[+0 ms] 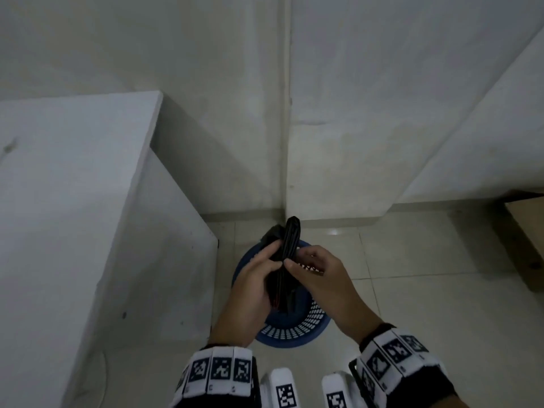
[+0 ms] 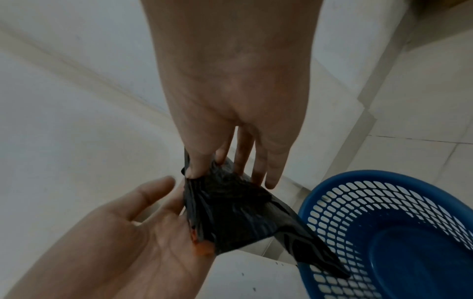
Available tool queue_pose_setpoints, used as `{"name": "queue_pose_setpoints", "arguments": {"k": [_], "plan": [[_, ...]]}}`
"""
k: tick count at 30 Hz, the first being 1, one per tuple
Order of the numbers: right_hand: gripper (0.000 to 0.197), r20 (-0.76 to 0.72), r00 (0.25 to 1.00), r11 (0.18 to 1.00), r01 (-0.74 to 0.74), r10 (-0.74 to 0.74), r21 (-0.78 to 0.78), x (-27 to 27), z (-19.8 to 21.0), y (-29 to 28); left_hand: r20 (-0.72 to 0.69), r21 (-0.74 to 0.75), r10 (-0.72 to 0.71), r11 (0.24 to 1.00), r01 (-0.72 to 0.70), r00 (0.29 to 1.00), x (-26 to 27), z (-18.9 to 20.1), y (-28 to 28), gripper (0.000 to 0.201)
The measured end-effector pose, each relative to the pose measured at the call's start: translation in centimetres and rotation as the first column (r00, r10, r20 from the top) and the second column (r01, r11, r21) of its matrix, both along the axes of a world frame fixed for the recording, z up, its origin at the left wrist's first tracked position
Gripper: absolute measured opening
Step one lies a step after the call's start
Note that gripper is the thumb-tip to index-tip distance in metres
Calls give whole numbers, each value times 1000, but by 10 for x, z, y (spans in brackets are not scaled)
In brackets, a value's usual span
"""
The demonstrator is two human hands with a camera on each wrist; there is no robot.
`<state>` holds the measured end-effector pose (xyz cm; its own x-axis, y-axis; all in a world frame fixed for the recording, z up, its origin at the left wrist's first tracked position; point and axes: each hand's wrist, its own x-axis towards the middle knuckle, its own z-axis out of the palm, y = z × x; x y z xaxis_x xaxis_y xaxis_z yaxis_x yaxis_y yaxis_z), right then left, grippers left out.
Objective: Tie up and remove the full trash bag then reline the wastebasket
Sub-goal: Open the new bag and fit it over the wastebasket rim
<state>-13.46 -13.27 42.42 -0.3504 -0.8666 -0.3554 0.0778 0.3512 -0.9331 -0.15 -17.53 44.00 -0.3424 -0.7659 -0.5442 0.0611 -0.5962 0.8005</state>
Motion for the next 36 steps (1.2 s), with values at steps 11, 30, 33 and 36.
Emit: {"name": "queue_pose_setpoints", "arguments": {"k": [11,30,33,36], "plan": [[18,-188,982,1000,-5,2,-14,-23,-134,-5,266,-357,118,934,-16,957,14,-159,-11,35],[72,-724,675,904,-385,140,-184,-46,-200,-27,534,-667,-68,578,469,843,33,-230,-44,20],[74,-823,565,898,-391,64,-199,-51,-191,-27,495,-741,69,554,380,866,34,-222,-40,25],[67,-806,592,885,-375,0,-275,-57,-182,-24,511,-751,121,546,373,851,33,-207,-37,26]]}}
